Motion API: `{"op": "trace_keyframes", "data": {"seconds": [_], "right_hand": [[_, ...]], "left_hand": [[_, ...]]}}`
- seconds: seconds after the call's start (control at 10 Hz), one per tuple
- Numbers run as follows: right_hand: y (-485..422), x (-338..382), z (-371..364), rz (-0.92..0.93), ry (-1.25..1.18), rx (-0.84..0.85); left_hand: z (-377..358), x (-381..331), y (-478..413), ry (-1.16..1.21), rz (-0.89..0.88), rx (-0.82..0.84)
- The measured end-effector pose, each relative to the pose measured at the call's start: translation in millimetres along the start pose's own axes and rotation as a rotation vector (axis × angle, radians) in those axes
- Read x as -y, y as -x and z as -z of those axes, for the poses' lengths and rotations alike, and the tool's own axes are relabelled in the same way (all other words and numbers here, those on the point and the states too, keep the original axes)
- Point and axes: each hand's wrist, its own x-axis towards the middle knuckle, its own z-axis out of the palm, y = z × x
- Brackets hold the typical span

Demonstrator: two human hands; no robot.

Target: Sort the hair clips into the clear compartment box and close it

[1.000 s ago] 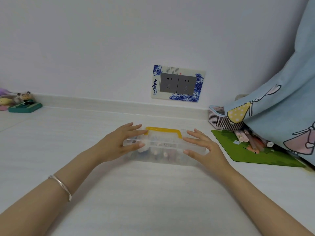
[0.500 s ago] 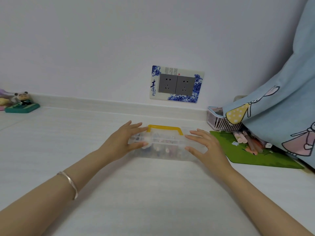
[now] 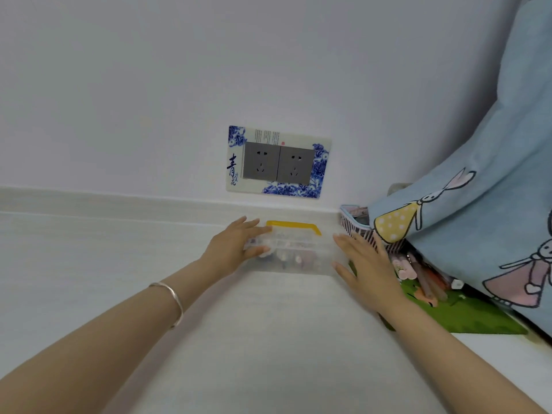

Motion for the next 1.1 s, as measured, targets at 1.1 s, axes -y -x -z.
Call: {"op": "trace_keyframes", "data": {"seconds": [1.1], "right_hand": [[-58,-46,-40,-0.059,0.11,0.135]], "left_hand": [[-34,4,-77,-0.101,0.025,0.011]]}}
